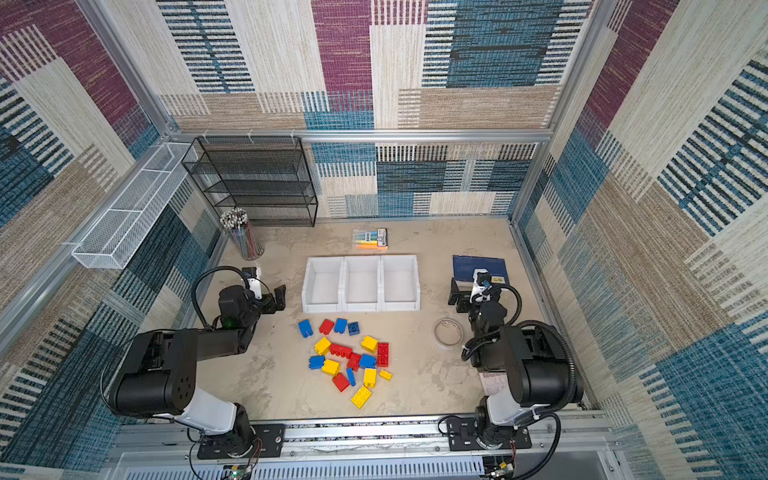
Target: Sort the legos into containers by color
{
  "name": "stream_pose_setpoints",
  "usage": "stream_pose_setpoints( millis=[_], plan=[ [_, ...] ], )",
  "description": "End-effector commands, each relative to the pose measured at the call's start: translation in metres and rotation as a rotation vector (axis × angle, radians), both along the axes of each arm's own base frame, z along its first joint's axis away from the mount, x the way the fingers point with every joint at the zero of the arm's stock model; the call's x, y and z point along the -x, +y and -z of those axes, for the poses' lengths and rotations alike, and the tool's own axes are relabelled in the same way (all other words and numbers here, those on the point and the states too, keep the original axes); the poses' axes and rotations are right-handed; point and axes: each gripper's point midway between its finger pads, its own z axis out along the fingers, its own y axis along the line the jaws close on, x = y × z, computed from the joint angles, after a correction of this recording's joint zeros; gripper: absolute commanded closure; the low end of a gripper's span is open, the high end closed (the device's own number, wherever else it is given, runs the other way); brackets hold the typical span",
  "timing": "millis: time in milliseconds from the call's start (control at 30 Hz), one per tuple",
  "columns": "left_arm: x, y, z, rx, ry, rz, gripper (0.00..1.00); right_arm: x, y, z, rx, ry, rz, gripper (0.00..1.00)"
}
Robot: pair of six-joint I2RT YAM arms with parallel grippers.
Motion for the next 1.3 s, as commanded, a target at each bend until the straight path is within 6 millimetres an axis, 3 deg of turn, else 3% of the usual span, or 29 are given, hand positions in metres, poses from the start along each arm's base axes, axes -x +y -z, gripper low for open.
stream_pose_setpoints(
  millis=[0, 1167, 1267],
  plan=[
    [-0.002, 0.001, -0.008, -0.024, -0.032, 0.006, 0.01, -0.001, 0.001, -0.01, 0.01, -0.042, -0.008, 0.0],
    [-0.002, 0.003, -0.007, -0.039, -0.026, -0.02, 0.01, 0.0, 0.0, -0.01, 0.011, -0.042, 0.0, 0.01],
    [0.003, 0.006, -0.018, -0.046, -0.059, -0.046, 0.01, 0.001, -0.015, -0.021, -0.018, -0.058, 0.092, 0.0]
  ],
)
